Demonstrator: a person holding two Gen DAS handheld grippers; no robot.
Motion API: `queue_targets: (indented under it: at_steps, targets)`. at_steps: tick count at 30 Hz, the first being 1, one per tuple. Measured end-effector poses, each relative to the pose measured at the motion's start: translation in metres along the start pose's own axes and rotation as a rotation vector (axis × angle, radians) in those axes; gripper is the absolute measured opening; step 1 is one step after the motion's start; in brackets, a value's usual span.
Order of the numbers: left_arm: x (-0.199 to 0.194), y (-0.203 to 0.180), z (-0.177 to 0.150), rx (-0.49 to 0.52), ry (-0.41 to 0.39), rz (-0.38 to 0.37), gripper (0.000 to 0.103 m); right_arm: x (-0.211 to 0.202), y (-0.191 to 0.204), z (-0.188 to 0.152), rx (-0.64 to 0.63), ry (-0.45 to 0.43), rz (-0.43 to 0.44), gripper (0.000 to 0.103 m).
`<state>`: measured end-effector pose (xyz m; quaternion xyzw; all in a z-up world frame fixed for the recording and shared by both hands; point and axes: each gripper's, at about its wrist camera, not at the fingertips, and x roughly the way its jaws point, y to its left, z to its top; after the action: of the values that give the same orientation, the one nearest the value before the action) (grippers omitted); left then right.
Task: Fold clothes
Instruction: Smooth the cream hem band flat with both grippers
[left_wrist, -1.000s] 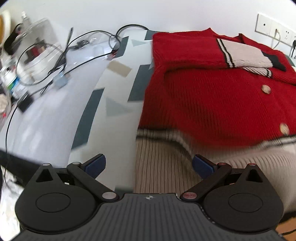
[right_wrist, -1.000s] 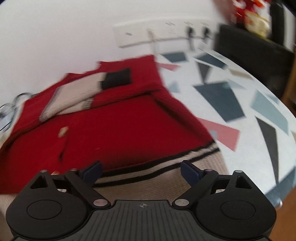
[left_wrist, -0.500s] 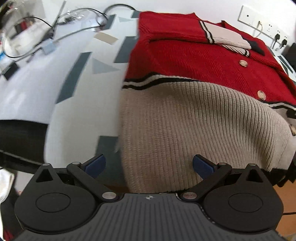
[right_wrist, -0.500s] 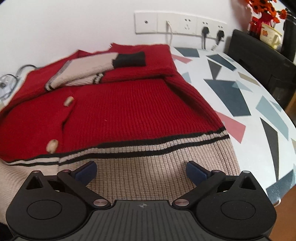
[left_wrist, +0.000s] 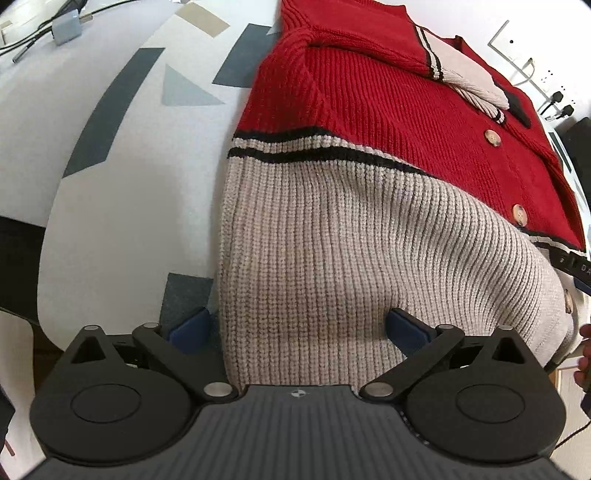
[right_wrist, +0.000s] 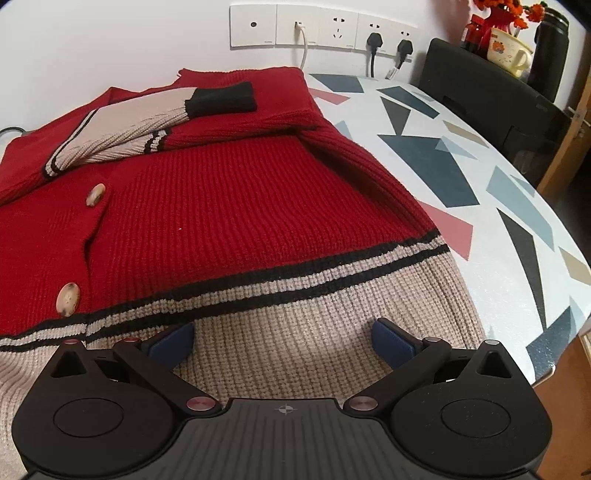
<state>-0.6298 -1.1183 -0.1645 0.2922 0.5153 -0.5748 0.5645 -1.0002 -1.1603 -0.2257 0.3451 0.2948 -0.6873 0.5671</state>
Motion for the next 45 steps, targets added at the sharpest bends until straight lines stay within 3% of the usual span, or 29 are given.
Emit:
queue_targets:
  at_steps: [11, 14, 17, 19, 20, 23, 25, 26, 27, 30, 34, 36, 41, 45]
  targets:
    - [-0.008, -0.002, -0.019, 0.044, -0.111, -0.003, 0.103, -0.001, -0.001, -0.001, -0.008, -0.005, 0.006, 0.102]
    - [-0.014, -0.002, -0.030, 0.116, -0.117, -0.033, 0.103, -0.004, -0.002, -0.003, -0.002, -0.014, 0.019, 0.102]
    - [-0.022, 0.005, -0.048, 0.169, -0.098, -0.106, 0.101, -0.012, -0.008, -0.005, 0.040, -0.021, 0.083, 0.102]
    - [-0.028, 0.006, -0.060, 0.212, -0.099, -0.126, 0.092, -0.021, -0.014, -0.007, 0.090, -0.014, 0.167, 0.102]
    - [-0.032, 0.004, -0.063, 0.233, -0.112, -0.114, 0.086, -0.027, -0.017, -0.007, 0.113, -0.005, 0.211, 0.102]
    - [-0.043, -0.001, -0.059, 0.225, -0.170, -0.056, 0.086, -0.042, -0.027, -0.008, 0.177, 0.018, 0.332, 0.102]
    - [-0.050, -0.003, -0.048, 0.171, -0.217, -0.019, 0.091, -0.053, -0.033, -0.003, 0.180, 0.000, 0.343, 0.102]
    - [-0.049, -0.005, -0.041, 0.159, -0.229, 0.018, 0.099, -0.058, -0.037, 0.000, 0.182, -0.009, 0.348, 0.102]
    - [-0.048, -0.007, -0.033, 0.154, -0.237, 0.063, 0.101, -0.062, -0.040, 0.003, 0.186, -0.022, 0.349, 0.102]
    - [-0.032, -0.007, -0.011, 0.179, -0.234, 0.137, 0.101, -0.066, -0.058, 0.014, 0.218, -0.095, 0.319, 0.102]
    - [-0.017, 0.003, -0.003, 0.180, -0.163, 0.041, 0.098, -0.059, -0.073, 0.011, 0.336, -0.122, 0.291, 0.102]
    - [-0.015, 0.000, -0.008, 0.176, -0.137, -0.018, 0.088, -0.055, -0.078, 0.006, 0.398, -0.128, 0.275, 0.102]
    - [-0.020, -0.026, -0.032, 0.188, -0.142, -0.039, 0.081, -0.060, -0.099, -0.019, 0.409, -0.158, 0.160, 0.102]
    - [-0.022, -0.034, -0.040, 0.236, -0.158, -0.067, 0.083, -0.057, -0.138, -0.032, 0.423, -0.170, 0.038, 0.102]
